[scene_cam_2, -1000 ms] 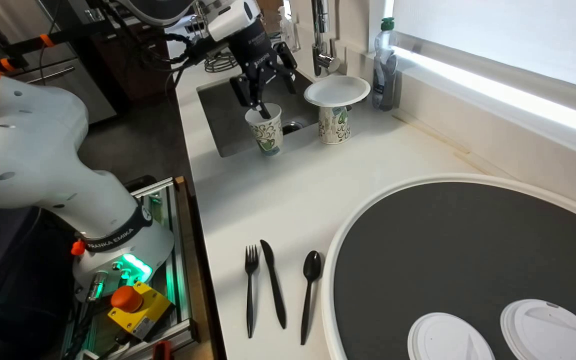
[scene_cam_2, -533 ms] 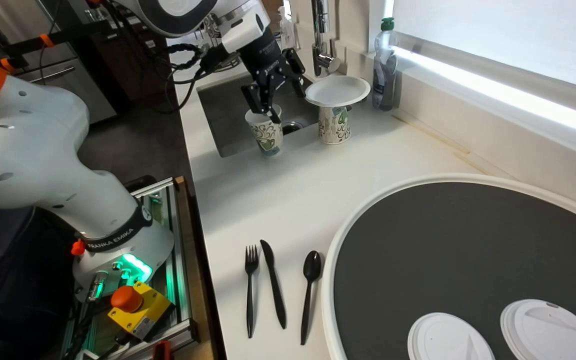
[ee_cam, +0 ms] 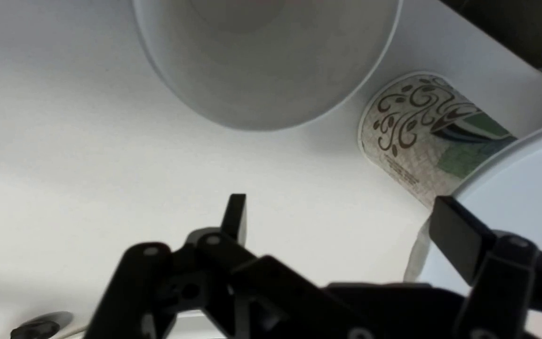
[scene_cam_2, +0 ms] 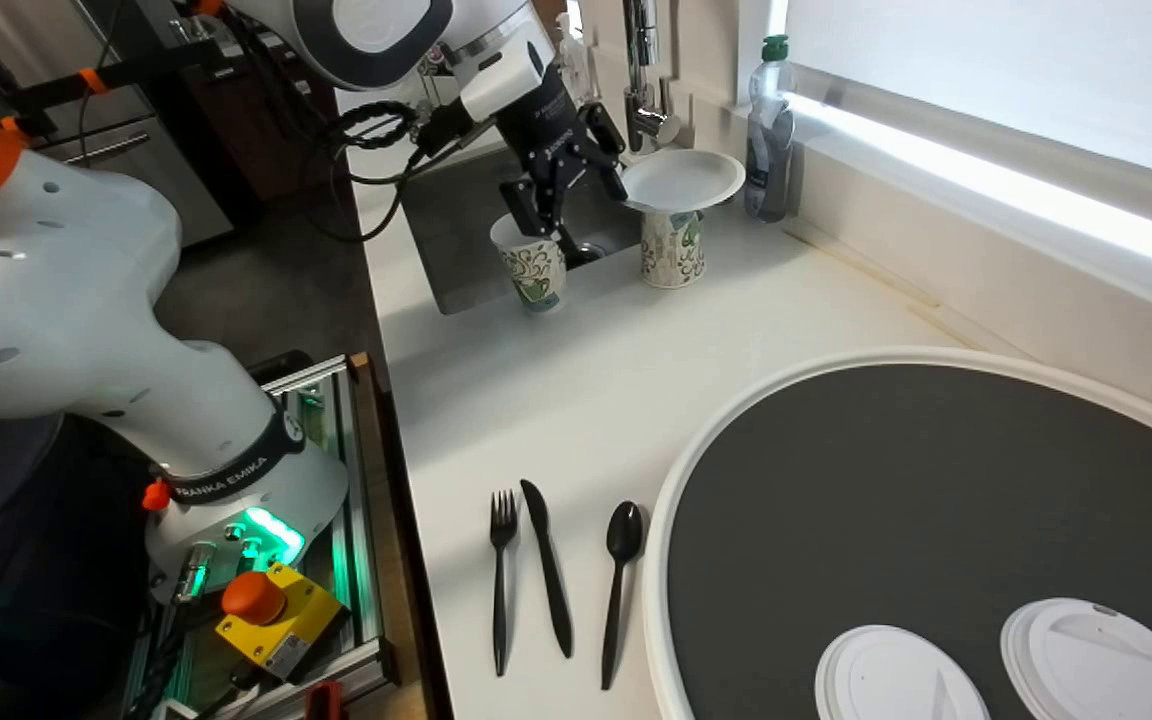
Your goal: Put the cup on the counter, then place the plate on it
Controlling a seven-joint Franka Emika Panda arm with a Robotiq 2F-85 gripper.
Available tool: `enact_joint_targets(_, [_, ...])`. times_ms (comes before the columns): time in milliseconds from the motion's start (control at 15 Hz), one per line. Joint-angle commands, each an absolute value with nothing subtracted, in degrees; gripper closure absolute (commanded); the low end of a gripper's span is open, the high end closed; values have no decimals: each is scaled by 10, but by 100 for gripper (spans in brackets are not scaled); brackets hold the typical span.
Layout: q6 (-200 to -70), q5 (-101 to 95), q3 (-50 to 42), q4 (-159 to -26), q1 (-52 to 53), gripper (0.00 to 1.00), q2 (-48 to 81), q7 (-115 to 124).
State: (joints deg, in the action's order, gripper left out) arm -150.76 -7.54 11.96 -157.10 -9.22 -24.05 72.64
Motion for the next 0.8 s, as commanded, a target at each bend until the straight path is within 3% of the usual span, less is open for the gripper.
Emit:
enact_joint_targets(0, [-1531,-87,123,-1573,-101,0,-236,737])
enact_joint_targets(533, [-1541,-93,124,-1558,-111,0,-232,738])
enact_joint_targets(733, [-1556,-90,124,-1549,-112,4,-219,738])
